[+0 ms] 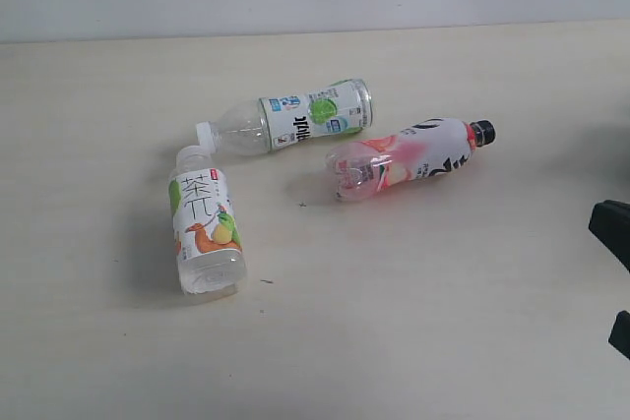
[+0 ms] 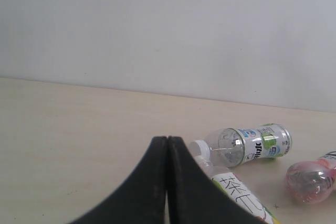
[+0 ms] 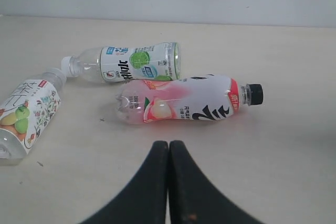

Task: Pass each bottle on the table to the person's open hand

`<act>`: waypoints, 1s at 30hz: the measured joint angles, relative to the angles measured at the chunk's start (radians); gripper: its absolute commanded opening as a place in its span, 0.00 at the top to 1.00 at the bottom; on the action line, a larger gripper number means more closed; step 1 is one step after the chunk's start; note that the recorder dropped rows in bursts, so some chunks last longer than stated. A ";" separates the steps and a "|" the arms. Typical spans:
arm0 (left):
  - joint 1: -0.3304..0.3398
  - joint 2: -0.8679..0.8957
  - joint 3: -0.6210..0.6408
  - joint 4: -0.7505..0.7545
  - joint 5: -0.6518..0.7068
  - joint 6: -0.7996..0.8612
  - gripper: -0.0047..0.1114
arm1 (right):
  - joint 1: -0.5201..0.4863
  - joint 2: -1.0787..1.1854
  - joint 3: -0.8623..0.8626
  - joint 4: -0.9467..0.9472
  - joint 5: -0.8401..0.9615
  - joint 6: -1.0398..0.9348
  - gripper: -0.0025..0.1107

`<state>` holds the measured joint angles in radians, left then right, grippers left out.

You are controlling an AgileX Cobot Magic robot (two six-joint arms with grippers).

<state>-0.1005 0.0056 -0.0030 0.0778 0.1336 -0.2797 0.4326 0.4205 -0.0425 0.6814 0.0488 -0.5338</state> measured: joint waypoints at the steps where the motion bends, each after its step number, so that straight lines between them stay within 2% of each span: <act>1: 0.000 0.000 0.000 0.000 0.000 0.000 0.96 | 0.000 0.000 0.000 0.000 0.000 0.002 0.98; 17: 0.000 0.000 0.000 0.000 0.000 0.000 0.96 | 0.000 0.000 0.000 0.000 -0.011 0.018 0.98; 22: 0.000 0.000 0.000 0.000 0.000 0.000 0.96 | 0.000 0.000 0.000 0.000 -0.049 0.085 0.98; 30: 0.000 0.000 0.000 0.000 0.000 0.000 0.96 | 0.000 0.000 -0.020 0.000 -0.204 0.171 0.98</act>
<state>-0.1005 0.0056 -0.0030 0.0778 0.1336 -0.2797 0.4326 0.4205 -0.0626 0.6814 -0.1549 -0.3625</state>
